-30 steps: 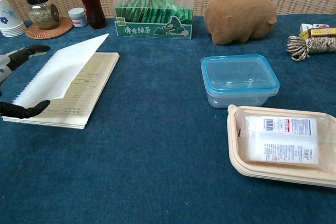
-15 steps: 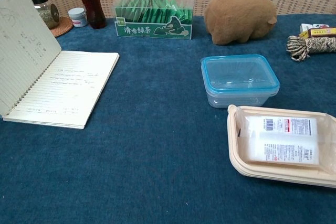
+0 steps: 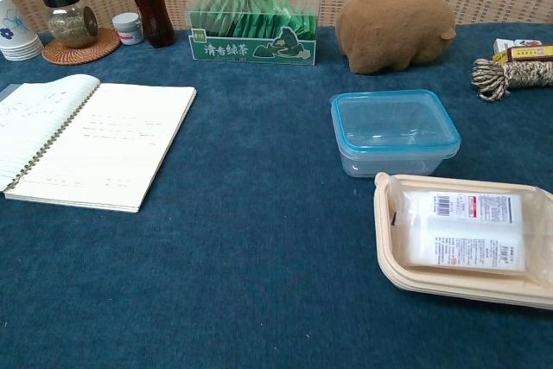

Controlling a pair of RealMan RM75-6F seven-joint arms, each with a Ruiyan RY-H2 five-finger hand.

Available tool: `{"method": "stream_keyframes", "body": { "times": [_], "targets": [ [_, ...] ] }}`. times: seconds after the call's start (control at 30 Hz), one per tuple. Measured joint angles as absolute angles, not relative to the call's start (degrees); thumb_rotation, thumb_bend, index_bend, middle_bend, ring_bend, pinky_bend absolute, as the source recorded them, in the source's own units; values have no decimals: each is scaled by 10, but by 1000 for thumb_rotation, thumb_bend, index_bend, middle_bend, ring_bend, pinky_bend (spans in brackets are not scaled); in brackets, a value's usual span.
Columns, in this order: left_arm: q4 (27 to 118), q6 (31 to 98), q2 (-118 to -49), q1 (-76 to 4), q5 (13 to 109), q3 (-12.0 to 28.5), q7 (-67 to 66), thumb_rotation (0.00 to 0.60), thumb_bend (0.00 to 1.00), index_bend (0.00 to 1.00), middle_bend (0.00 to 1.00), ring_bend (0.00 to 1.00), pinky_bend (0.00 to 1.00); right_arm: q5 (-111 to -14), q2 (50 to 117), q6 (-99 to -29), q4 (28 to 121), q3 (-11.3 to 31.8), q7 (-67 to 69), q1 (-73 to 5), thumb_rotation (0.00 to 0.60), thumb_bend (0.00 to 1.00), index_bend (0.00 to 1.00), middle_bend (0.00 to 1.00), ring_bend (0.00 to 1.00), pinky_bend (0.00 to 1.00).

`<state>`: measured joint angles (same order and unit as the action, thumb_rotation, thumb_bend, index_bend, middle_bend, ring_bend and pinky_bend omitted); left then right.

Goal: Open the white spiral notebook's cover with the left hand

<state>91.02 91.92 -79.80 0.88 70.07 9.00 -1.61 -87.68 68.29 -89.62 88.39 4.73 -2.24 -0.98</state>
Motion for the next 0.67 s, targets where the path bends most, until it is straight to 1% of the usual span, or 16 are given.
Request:
{"method": "stream_keyframes", "body": {
  "times": [0.2, 0.37, 0.53, 0.67],
  "targets": [
    [927, 906, -719, 12, 796, 37, -9, 600, 315, 70, 59, 0, 0, -868, 682, -895, 898, 49, -49, -10, 600, 249, 124, 67, 45, 130],
    [944, 899, -681, 12, 860, -5, -25, 600, 316, 111, 59, 0, 0, -855, 684, -890, 906, 50, -65, -9, 600, 250, 124, 66, 44, 129],
    [962, 890, -663, 9, 892, -23, -36, 600, 316, 138, 58, 0, 0, -852, 686, -888, 911, 51, -72, -10, 600, 249, 124, 65, 43, 129],
    [975, 888, -656, 7, 907, -30, -58, 600, 316, 140, 59, 0, 0, -854, 685, -887, 913, 50, -73, -11, 600, 249, 124, 65, 43, 129]
  ]
}}
